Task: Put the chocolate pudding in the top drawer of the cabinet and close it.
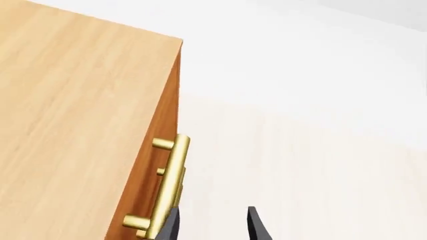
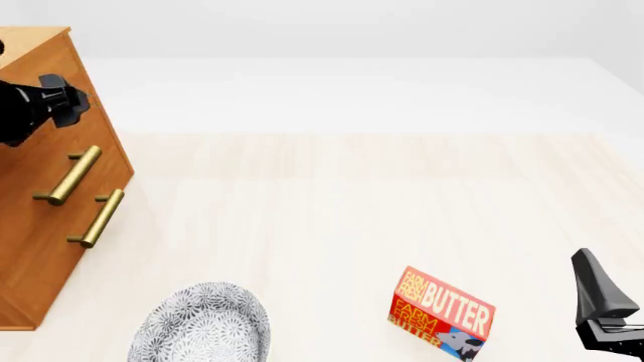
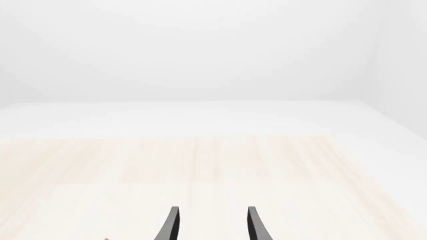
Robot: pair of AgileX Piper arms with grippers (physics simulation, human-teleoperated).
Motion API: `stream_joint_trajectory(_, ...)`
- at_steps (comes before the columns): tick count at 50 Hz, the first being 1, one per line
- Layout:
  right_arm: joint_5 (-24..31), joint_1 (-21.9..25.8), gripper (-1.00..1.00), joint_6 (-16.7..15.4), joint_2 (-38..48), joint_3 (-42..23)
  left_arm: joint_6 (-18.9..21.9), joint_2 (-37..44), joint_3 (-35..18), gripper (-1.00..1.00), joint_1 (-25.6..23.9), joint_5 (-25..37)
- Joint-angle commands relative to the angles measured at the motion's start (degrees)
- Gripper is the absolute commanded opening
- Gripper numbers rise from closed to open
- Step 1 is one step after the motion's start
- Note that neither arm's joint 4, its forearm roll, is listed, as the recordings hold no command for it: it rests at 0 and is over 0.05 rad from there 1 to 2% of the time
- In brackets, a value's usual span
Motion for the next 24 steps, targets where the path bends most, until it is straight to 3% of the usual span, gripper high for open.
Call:
stream_joint_trajectory(1, 0.0, 0.0, 1.0, 0.0, 0.0, 0.0, -1.9, -5.4, -1.0, 1.0, -0.5, 3.1)
stream_joint_trajectory(24, 0.6, -0.1, 1.0, 0.0, -0.6, 0.0, -1.0, -11.4, -4.8, 1.0, -4.9, 7.4)
